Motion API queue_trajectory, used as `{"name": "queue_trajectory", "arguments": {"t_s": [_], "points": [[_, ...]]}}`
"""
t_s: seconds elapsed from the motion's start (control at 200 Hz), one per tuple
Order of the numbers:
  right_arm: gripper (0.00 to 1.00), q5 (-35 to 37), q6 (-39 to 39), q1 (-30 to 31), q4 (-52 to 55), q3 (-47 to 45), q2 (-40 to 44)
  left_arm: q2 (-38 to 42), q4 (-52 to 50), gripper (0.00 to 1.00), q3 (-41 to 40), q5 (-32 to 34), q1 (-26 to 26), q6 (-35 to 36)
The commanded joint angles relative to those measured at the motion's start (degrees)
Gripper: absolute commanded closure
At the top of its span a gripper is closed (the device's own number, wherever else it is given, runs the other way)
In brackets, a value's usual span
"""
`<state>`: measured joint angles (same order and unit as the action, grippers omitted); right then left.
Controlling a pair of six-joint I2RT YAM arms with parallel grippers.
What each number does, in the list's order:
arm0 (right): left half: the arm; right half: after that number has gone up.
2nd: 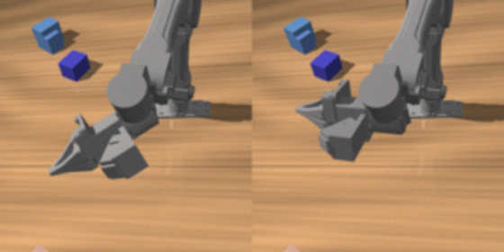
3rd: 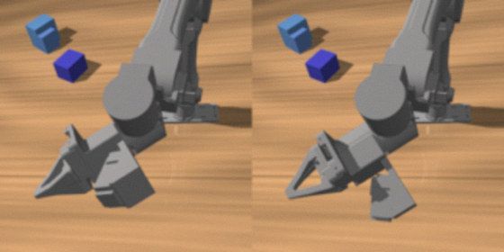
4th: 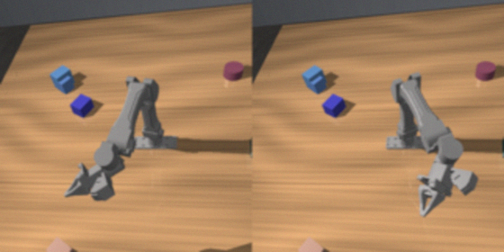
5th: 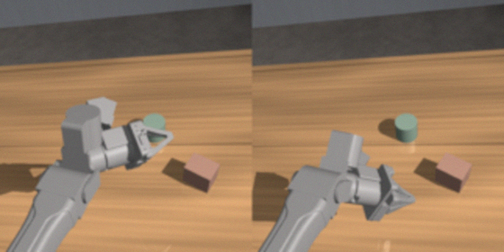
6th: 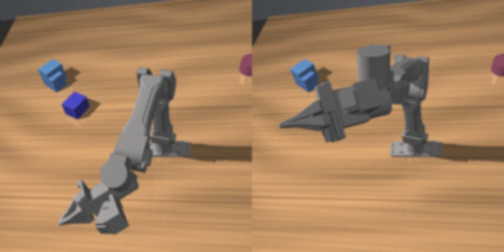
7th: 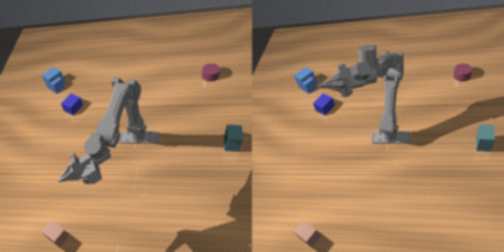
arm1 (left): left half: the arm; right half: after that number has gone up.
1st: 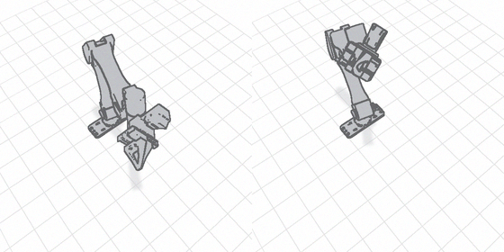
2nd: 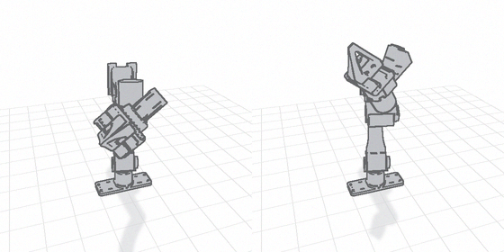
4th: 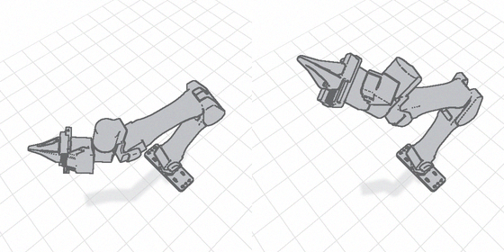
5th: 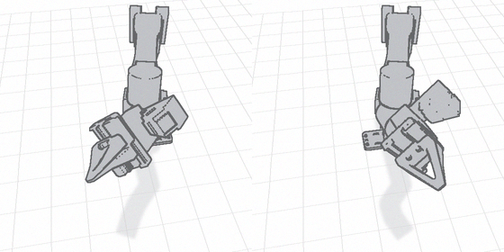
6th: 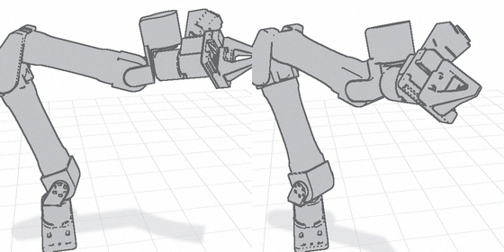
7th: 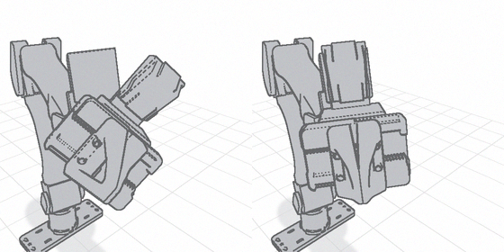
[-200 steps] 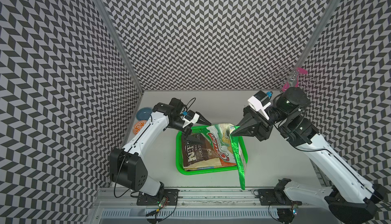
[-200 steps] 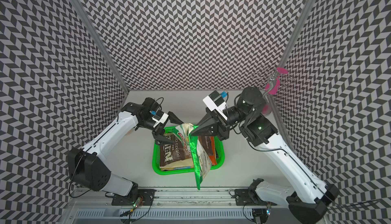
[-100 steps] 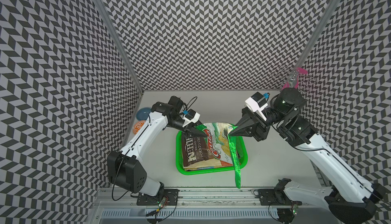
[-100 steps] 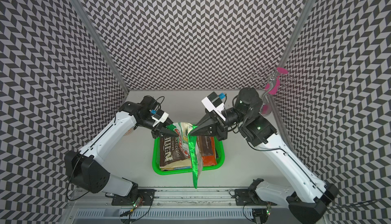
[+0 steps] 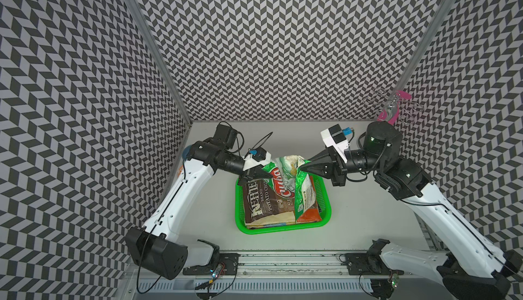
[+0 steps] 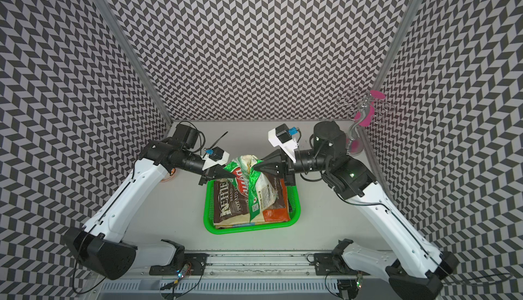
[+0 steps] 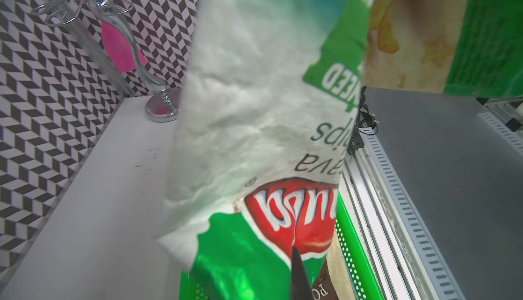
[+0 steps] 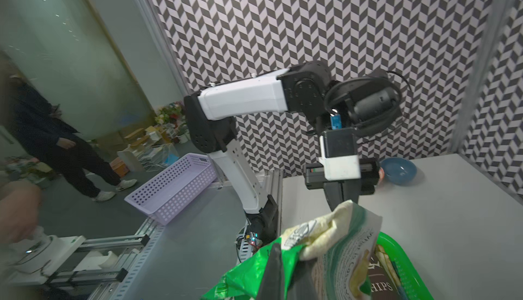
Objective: Put the potato chips into the basket
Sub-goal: Place the potato chip in the basket.
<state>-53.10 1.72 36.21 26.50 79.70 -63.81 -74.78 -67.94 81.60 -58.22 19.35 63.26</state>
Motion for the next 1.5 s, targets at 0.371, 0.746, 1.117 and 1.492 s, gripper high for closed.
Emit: {"name": "queue_trajectory", "arguments": {"t_s": [0.371, 0.746, 1.117, 1.492], "points": [[1.00, 32.9, 0.1, -0.3, 3.7, -13.6, 11.3, 7.1, -4.6, 1.00, 5.4, 14.0, -0.5, -4.5], [1.00, 38.5, 3.2, -0.2, 6.6, -15.4, 16.8, 7.3, -9.7, 1.00, 8.2, 14.5, -0.3, -5.3], [1.00, 27.4, 3.3, -0.2, 17.0, -8.2, 14.1, 12.9, -9.7, 1.00, 1.3, 24.0, 5.3, -7.6], [1.00, 32.6, 1.0, -0.2, 20.1, -13.0, 12.6, 16.0, -9.7, 1.00, -11.2, 27.6, 7.1, -8.8]]}}
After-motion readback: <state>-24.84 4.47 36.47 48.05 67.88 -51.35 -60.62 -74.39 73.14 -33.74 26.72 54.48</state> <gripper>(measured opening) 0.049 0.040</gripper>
